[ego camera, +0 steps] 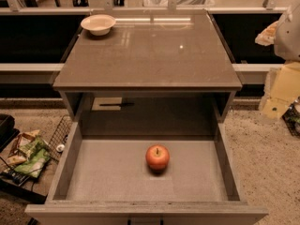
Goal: Pick apple from top drawer and place on counter
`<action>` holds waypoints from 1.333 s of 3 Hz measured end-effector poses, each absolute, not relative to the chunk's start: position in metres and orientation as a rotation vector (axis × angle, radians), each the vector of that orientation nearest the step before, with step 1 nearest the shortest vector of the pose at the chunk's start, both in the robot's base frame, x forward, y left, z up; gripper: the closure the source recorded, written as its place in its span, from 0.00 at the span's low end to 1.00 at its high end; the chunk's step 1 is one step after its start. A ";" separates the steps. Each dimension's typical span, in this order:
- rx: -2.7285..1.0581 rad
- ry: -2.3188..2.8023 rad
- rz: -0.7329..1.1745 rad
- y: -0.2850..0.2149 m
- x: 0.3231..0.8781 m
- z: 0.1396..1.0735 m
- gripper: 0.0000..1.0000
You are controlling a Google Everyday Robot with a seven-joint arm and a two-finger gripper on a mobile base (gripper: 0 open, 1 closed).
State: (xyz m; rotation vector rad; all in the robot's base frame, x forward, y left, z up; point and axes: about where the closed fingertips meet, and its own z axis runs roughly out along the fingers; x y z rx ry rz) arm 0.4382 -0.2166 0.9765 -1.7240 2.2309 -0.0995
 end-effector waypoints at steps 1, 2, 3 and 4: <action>-1.721 2.227 -0.091 -0.216 0.439 0.975 0.00; -1.674 2.168 0.047 -0.210 0.445 0.949 0.00; -1.618 2.060 0.272 -0.200 0.449 0.882 0.00; -1.517 1.911 0.452 -0.177 0.460 0.819 0.00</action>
Offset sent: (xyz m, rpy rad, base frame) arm 0.0189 0.0166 -0.0752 0.3662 0.0114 0.0519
